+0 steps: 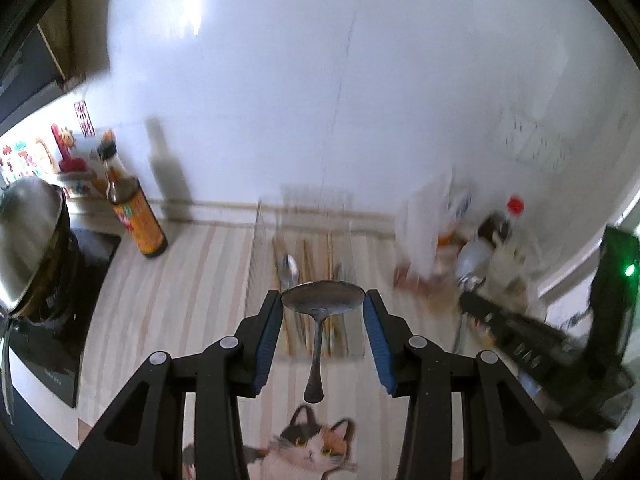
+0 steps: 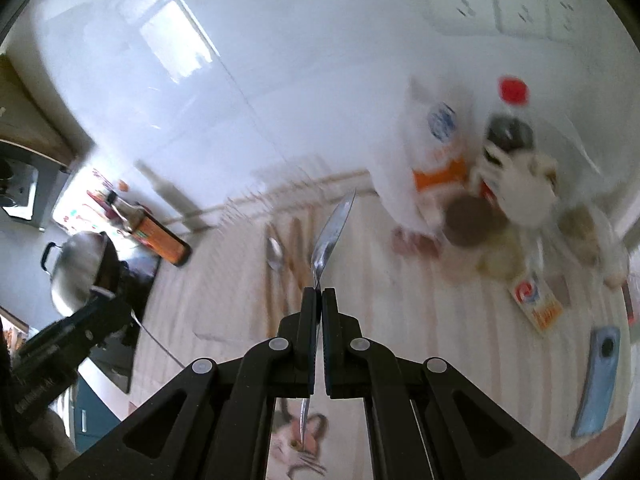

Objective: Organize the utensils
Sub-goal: 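Carry both spoons into the clear plastic rack and open both tools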

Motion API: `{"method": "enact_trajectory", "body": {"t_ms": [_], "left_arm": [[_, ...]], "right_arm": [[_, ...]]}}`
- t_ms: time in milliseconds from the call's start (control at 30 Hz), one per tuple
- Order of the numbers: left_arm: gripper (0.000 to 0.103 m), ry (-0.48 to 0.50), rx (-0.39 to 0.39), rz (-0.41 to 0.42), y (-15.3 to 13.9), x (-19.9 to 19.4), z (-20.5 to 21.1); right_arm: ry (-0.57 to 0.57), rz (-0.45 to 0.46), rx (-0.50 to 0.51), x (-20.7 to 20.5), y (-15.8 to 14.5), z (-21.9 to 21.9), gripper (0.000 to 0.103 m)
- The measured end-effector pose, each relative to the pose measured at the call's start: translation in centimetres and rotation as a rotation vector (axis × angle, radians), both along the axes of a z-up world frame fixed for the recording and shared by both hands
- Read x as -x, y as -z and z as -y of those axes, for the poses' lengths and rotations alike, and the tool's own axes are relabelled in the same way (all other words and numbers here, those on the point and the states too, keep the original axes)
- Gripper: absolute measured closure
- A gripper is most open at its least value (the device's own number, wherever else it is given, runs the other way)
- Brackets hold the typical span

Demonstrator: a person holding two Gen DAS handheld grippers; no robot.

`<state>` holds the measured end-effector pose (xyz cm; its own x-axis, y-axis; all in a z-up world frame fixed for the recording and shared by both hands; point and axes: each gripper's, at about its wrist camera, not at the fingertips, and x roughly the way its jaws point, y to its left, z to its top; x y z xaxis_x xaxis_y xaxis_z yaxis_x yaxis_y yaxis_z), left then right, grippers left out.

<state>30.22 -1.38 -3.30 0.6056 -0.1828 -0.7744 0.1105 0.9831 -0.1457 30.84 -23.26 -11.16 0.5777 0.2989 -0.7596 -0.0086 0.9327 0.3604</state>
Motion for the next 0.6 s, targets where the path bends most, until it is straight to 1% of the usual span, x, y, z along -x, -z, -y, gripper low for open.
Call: {"method": "enact_trajectory", "body": {"t_ms": [100, 167, 233, 367, 500, 600], "left_arm": [[0.065, -0.007, 0.013, 0.0, -1.1, -2.0, -0.5], [0.065, -0.015, 0.009, -0.009, -1.0, -3.4, -0.7], [0.065, -0.024, 0.002, -0.035, -0.4, -4.9, -0.9], [0.065, -0.044, 0.017, -0.127, 2.3, -8.2, -1.7], [0.065, -0.071, 0.031, -0.236, 6.1, -11.4, -2.7], [0.065, -0.09, 0.029, -0.292, 8.4, -13.0, -3.2]], "right_arm": [[-0.021, 0.012, -0.012, -2.2, -1.1, -1.3, 0.101], [-0.032, 0.01, -0.015, -3.9, -1.1, -2.3, 0.101], [-0.038, -0.004, -0.017, -5.4, -0.6, -3.2, 0.101], [-0.045, -0.058, -0.013, -8.7, 1.5, -4.8, 0.101], [-0.052, -0.133, -0.016, -11.3, 4.8, -6.1, 0.101], [-0.064, -0.184, -0.011, -12.7, 7.1, -6.9, 0.101]]}}
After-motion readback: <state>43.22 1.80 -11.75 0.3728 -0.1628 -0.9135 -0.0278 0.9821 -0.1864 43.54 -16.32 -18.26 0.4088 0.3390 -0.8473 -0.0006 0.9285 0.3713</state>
